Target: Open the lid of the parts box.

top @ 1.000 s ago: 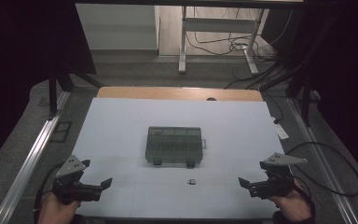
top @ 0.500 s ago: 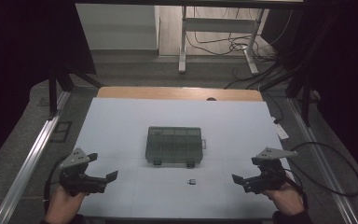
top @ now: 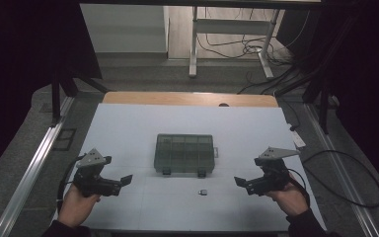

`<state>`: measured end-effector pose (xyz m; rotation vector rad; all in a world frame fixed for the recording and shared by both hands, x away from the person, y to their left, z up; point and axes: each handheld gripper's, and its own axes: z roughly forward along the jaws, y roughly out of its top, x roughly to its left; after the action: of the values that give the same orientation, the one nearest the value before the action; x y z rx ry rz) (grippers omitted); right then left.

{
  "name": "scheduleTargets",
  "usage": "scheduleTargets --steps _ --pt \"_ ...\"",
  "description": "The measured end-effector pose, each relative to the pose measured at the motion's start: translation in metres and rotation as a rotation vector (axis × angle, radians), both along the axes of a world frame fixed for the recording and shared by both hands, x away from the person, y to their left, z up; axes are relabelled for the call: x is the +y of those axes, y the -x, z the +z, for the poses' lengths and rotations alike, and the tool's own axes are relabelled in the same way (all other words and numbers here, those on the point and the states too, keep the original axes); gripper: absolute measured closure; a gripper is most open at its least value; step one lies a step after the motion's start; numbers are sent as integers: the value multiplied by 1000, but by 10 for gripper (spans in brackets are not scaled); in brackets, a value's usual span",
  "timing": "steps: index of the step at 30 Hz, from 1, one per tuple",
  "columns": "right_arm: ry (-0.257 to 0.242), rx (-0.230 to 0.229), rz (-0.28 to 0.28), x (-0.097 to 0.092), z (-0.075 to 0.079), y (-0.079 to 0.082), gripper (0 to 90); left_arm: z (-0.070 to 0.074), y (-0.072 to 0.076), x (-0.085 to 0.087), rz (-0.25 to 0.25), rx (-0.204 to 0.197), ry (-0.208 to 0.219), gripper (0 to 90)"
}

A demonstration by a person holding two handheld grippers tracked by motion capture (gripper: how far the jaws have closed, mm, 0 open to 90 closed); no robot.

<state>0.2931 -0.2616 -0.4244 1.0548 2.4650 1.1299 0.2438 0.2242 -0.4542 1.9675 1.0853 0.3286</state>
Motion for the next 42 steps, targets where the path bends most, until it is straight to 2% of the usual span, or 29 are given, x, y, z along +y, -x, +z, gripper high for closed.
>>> scheduleTargets --steps 13,20,26,32,34,42 --pt "-14 12 9 17 -4 -22 0 -2 -21 -9 -21 4 18 0" --pt "-14 19 25 26 -4 -30 0 -7 -30 -16 -41 6 9 0" --pt "-8 28 36 34 -7 -36 0 -8 -39 -21 -49 8 30 0" --pt "-20 48 29 37 -9 -43 0 -10 -48 -28 -77 4 12 0" --pt "-11 43 37 39 -11 -46 0 -12 -52 -31 -98 1 -12 0" --pt "-10 42 21 45 -13 -52 0 -14 -63 -38 -120 0 -13 0"
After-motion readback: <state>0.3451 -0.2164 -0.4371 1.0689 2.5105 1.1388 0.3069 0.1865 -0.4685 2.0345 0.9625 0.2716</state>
